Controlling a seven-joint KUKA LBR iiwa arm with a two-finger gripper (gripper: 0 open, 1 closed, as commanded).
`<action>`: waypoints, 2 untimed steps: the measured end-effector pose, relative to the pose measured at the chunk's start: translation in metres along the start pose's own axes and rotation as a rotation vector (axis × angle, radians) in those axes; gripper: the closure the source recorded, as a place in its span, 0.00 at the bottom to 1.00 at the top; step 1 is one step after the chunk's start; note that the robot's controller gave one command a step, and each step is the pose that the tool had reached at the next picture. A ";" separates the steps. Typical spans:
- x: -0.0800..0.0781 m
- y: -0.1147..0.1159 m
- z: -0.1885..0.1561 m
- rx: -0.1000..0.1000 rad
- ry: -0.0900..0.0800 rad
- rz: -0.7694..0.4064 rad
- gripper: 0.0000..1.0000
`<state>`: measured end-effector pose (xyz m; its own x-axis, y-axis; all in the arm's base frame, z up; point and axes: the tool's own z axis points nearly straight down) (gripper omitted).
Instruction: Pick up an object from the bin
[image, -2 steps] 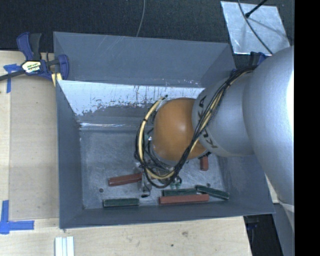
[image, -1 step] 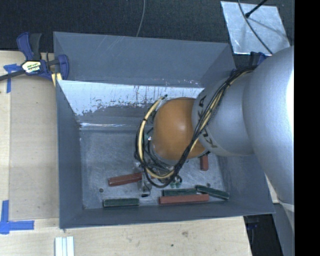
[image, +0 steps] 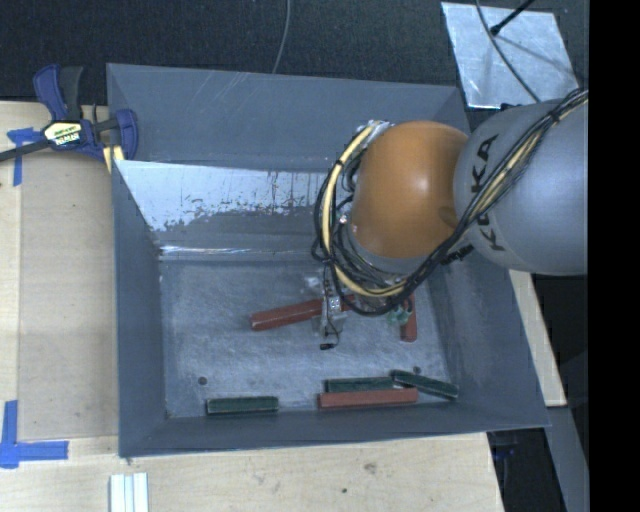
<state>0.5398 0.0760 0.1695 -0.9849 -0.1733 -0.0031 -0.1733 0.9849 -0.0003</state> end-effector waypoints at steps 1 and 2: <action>0.000 0.000 0.000 0.000 0.000 0.000 1.00; 0.015 0.002 -0.048 0.000 0.007 -0.011 1.00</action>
Offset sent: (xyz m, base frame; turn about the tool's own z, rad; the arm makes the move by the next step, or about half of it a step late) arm -0.0204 0.0000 0.0722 -0.0181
